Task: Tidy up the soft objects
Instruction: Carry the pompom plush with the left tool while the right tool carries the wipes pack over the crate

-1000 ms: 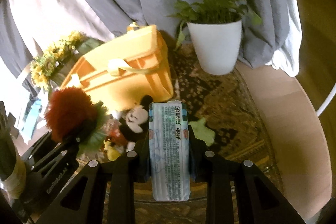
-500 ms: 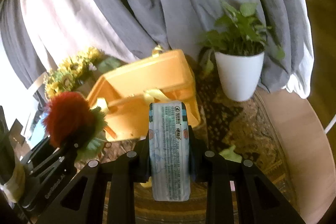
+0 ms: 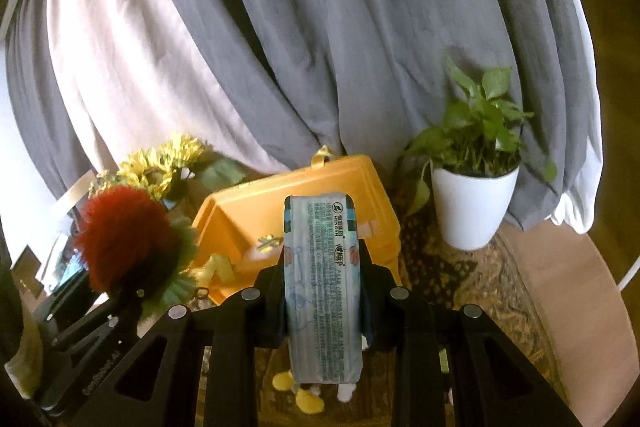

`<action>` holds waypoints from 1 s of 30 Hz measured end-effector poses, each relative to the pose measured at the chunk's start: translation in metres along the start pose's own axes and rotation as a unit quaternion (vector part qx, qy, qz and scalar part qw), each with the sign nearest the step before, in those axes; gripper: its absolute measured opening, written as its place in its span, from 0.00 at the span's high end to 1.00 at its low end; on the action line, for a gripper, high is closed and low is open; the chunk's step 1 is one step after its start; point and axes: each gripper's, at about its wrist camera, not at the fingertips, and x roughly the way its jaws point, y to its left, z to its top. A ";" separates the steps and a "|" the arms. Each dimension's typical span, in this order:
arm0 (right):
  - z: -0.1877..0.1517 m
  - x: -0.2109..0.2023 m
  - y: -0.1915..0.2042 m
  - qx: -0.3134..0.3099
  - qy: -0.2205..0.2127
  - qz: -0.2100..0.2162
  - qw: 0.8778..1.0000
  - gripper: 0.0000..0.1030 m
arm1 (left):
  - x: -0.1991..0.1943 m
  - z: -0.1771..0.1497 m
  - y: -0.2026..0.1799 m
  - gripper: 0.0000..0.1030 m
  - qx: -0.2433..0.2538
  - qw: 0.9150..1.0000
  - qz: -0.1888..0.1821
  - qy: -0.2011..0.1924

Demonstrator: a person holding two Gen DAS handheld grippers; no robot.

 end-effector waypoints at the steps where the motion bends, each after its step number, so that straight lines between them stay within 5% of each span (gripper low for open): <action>1: 0.002 0.001 0.002 0.000 -0.002 0.000 1.000 0.73 | 0.001 0.003 0.002 0.66 0.000 1.000 -0.001 -0.002; 17: 0.049 0.037 0.030 -0.004 -0.026 -0.013 1.000 0.73 | 0.023 0.042 0.034 0.66 0.020 0.999 0.009 -0.030; 30: 0.077 0.082 0.041 -0.016 -0.018 -0.039 0.999 0.73 | 0.076 0.060 0.066 0.66 0.005 1.000 -0.001 -0.004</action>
